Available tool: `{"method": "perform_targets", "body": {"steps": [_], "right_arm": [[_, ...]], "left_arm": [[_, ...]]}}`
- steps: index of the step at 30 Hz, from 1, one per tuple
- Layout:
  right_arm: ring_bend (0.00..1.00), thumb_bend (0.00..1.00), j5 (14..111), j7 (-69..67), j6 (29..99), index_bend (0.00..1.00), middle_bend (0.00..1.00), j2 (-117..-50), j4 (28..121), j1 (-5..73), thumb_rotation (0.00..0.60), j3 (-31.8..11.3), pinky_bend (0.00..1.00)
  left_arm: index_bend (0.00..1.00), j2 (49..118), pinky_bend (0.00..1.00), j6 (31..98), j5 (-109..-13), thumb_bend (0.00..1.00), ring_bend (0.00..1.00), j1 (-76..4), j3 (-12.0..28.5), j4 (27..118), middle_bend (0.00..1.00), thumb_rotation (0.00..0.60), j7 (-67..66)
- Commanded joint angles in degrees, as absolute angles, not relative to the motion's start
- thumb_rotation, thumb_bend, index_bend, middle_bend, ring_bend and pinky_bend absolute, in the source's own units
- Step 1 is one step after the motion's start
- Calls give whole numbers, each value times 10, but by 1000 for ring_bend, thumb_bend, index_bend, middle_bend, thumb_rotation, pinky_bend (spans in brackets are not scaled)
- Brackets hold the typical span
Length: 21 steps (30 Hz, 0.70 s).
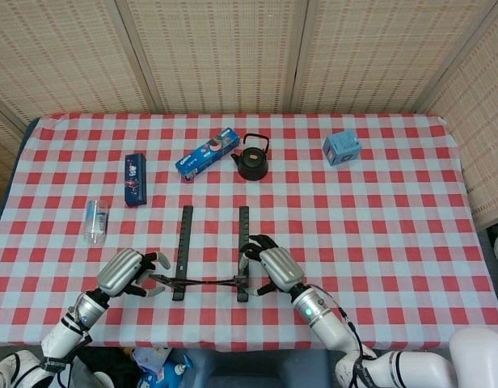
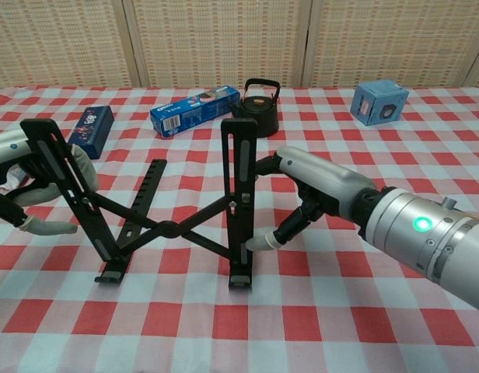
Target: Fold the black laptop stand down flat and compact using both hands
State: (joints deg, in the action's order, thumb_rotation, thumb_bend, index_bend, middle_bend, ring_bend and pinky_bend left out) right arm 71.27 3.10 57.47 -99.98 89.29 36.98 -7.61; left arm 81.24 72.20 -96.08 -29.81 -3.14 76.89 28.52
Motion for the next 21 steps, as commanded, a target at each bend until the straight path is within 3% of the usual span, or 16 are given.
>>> {"method": "perform_targets", "body": {"steps": [1,21], "right_arm": [[86,155,707,36,574,467,264,-1004,892,369,600,-78,55],[90,174,693,39,563,469,265,-1009,888,363,600,-82,55]], "left_arm": [[469,818,893,725,-959,171,841,-297,-28,764,925,600,287],[532,833,917,707,-936,259,870,-301,-15,786,963,600,266]]}}
